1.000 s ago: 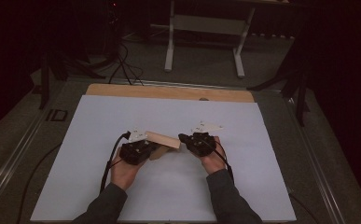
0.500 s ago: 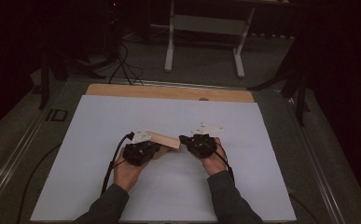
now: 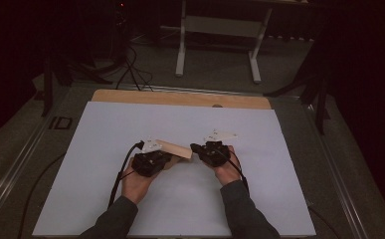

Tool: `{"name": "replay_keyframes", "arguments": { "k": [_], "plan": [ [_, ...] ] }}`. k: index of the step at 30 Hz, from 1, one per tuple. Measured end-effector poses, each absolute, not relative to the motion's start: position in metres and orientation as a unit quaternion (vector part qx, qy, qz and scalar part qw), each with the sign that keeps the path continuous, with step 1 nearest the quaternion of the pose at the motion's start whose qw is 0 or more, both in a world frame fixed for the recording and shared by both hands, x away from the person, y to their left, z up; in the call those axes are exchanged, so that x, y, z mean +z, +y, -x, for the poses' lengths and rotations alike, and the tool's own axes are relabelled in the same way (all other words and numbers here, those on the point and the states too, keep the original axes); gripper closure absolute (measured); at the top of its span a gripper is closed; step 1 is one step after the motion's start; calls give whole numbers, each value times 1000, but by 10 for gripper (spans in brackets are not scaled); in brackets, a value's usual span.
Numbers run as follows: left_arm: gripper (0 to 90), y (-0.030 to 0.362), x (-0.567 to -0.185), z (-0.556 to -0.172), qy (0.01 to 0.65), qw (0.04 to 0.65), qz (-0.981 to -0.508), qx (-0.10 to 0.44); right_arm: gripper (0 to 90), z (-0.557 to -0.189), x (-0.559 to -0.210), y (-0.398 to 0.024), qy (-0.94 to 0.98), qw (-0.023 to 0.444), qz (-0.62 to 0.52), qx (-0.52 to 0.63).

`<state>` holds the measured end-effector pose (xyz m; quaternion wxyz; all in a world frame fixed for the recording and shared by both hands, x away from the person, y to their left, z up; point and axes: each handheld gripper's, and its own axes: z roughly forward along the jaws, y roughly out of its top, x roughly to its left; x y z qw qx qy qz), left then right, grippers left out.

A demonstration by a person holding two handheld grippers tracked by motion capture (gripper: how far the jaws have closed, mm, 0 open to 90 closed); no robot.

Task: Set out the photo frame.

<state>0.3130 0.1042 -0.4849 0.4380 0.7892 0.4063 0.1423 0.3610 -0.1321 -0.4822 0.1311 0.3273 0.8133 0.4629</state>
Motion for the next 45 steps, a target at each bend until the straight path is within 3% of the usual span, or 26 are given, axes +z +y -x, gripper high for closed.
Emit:
{"name": "replay_keyframes", "arguments": {
  "k": [45],
  "plan": [
    [895,100,-488,-313,402,428,-796,148,895,-341,-484,-124,833,126,-292,453]
  ]
}}
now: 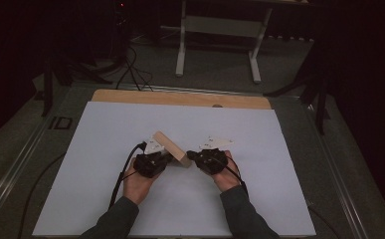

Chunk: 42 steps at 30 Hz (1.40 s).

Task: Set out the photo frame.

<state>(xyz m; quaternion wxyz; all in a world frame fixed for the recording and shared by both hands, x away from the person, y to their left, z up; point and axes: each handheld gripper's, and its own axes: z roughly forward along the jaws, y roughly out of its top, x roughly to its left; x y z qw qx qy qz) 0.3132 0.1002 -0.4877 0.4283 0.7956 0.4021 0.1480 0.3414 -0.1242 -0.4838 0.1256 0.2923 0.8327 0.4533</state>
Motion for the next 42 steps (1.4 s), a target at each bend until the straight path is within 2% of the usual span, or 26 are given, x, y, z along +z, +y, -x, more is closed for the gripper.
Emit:
{"name": "replay_keyframes", "arguments": {
  "k": [42],
  "plan": [
    [895,113,-493,-318,422,416,-793,142,895,-327,-483,-104,845,112,-262,453]
  ]
}}
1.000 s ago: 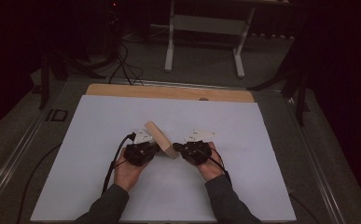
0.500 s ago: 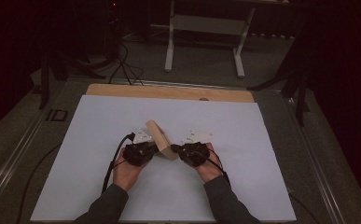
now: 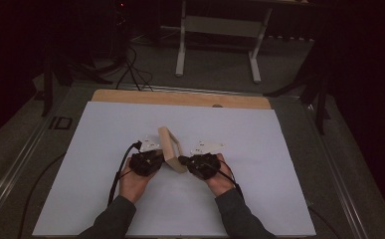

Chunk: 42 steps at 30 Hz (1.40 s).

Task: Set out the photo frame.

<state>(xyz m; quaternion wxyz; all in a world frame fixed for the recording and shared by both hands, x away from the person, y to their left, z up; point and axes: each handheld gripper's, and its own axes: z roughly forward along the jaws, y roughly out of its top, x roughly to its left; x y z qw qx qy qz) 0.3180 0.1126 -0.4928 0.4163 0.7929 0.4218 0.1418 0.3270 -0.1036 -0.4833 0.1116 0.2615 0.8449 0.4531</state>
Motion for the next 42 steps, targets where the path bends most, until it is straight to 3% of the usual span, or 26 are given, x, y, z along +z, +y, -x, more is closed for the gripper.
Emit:
{"name": "replay_keyframes", "arguments": {
  "k": [21,33,42],
  "plan": [
    [889,118,-496,-320,437,414,-786,139,865,-323,-484,-94,848,111,-248,455],
    [800,135,-485,-319,463,433,-758,151,803,-324,-481,-100,843,124,-257,455],
    [623,142,-477,-318,483,440,-741,155,686,-327,-478,-107,837,132,-273,455]
  ]
}}
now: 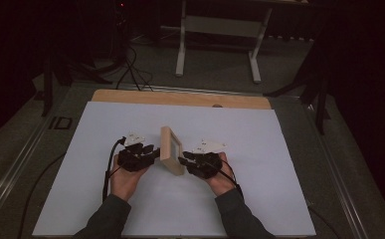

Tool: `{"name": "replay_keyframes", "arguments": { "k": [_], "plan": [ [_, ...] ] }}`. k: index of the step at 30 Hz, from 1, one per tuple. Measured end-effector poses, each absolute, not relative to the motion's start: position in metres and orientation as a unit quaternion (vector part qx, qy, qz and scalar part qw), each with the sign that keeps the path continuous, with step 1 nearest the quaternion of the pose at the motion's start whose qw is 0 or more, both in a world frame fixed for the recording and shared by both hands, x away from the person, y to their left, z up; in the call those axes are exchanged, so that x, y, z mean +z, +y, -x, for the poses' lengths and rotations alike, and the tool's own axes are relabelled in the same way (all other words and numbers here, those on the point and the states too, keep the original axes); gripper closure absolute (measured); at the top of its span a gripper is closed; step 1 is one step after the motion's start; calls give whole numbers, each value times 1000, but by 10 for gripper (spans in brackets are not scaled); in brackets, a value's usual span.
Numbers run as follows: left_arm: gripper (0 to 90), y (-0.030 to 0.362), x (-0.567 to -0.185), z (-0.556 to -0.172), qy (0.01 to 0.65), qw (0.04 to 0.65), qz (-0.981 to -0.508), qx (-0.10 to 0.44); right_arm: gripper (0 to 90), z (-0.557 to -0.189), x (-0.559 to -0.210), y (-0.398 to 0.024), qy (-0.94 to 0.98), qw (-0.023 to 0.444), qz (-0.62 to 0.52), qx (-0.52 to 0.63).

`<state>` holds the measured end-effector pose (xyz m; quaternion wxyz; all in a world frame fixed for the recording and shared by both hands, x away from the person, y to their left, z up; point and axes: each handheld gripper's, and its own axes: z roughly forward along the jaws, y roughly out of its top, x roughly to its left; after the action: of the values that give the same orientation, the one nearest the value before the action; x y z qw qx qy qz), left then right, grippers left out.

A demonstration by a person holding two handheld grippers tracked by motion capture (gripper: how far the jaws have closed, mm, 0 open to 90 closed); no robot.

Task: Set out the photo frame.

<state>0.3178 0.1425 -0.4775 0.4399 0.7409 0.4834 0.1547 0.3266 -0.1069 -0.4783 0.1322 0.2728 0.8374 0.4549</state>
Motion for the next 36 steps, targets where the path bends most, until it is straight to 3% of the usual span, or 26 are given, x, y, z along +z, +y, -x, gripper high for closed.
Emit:
{"name": "replay_keyframes", "arguments": {
  "k": [12,36],
  "plan": [
    [487,156,-461,-313,498,465,-716,155,610,-329,-478,-112,833,136,-288,452],
    [345,137,-443,-302,478,469,-729,138,592,-330,-477,-117,830,138,-293,453]
  ]
}}
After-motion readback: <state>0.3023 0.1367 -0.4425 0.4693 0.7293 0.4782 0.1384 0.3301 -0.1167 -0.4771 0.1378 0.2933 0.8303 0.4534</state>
